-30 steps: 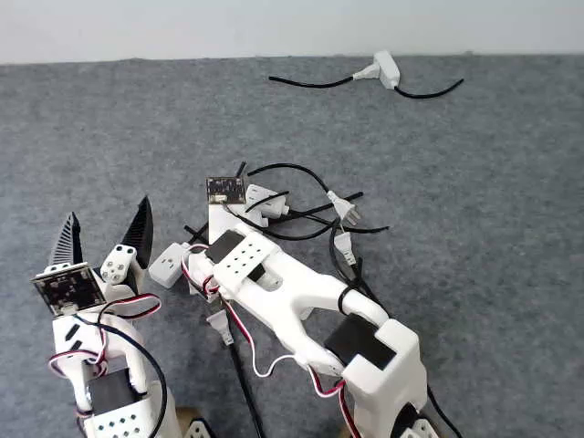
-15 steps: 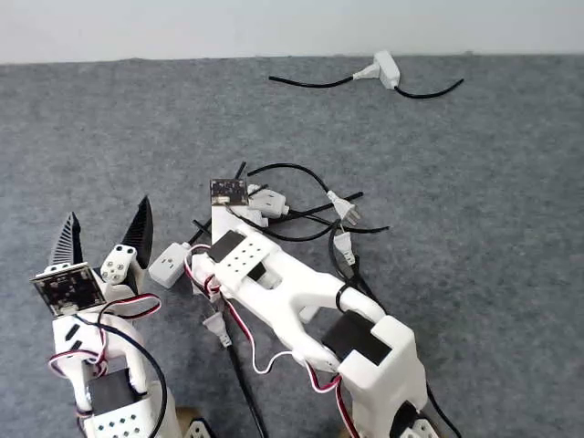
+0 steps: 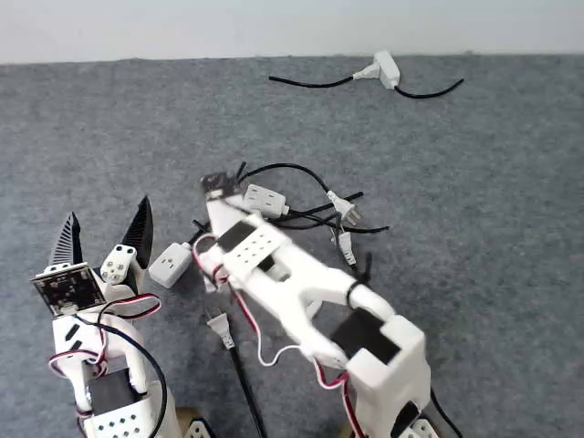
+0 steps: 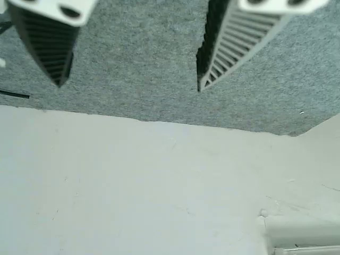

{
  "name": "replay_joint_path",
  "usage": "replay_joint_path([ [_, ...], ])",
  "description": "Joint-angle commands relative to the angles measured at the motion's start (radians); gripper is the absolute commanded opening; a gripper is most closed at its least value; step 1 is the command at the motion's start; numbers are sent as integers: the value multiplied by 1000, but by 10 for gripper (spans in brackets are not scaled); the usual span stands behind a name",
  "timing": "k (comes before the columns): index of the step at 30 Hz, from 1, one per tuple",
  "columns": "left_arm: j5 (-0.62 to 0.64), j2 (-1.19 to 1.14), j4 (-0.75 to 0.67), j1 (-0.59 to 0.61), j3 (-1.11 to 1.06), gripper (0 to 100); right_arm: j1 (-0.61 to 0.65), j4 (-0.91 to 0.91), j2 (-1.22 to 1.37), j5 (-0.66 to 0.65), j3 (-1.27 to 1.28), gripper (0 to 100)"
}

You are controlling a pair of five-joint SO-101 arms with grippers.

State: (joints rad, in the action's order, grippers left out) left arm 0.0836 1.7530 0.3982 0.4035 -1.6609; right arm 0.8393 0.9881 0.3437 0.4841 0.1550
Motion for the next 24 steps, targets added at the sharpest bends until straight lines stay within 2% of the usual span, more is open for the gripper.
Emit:
replay_joint_path([
  [1,-8,11,-29,-6,2,348,-76,36,-153,-84,-12,8],
  [6,-25,11,-29,-41,-12,348,-128,47,-255,-144,0,8],
  [10,-74,11,-29,-91,-24,348,-130,50,-318,-176,21,8],
  [16,-75,11,-26,-104,-24,348,-131,2,-443,-276,12,8],
  [18,-77,11,-14,-140,-8,348,-127,-44,-492,-318,11,8],
  [24,-54,11,167,-333,156,348,-130,-148,-651,-454,17,8],
])
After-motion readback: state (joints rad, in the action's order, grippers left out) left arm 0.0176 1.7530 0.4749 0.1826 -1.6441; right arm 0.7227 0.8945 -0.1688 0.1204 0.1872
